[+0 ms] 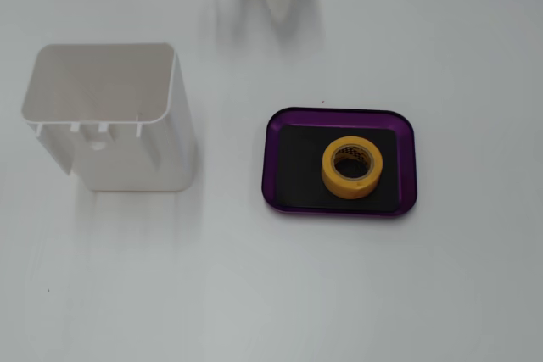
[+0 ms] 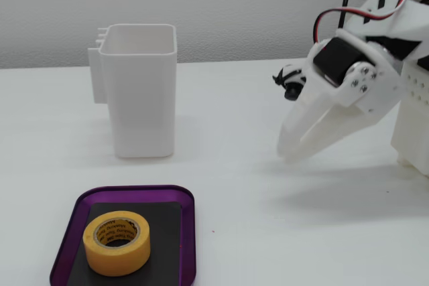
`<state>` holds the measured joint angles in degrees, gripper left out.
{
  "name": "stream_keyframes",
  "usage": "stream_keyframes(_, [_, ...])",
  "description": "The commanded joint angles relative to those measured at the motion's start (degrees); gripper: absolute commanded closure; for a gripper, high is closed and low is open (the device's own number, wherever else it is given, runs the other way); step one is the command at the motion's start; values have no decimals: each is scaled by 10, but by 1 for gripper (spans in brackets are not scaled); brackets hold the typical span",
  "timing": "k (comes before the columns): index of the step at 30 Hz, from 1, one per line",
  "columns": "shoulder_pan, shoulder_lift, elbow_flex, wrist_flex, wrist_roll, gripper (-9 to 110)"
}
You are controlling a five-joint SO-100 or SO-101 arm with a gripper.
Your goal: Remove the yellow tape from the box.
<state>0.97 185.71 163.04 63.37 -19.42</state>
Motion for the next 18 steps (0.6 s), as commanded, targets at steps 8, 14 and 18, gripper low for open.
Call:
stream_keyframes(8, [-99, -523, -385, 37, -37, 91])
stream_keyframes(14, [-126, -765, -616, 52, 11, 90])
stream_keyframes(18, [-126, -878, -727, 53, 29, 90])
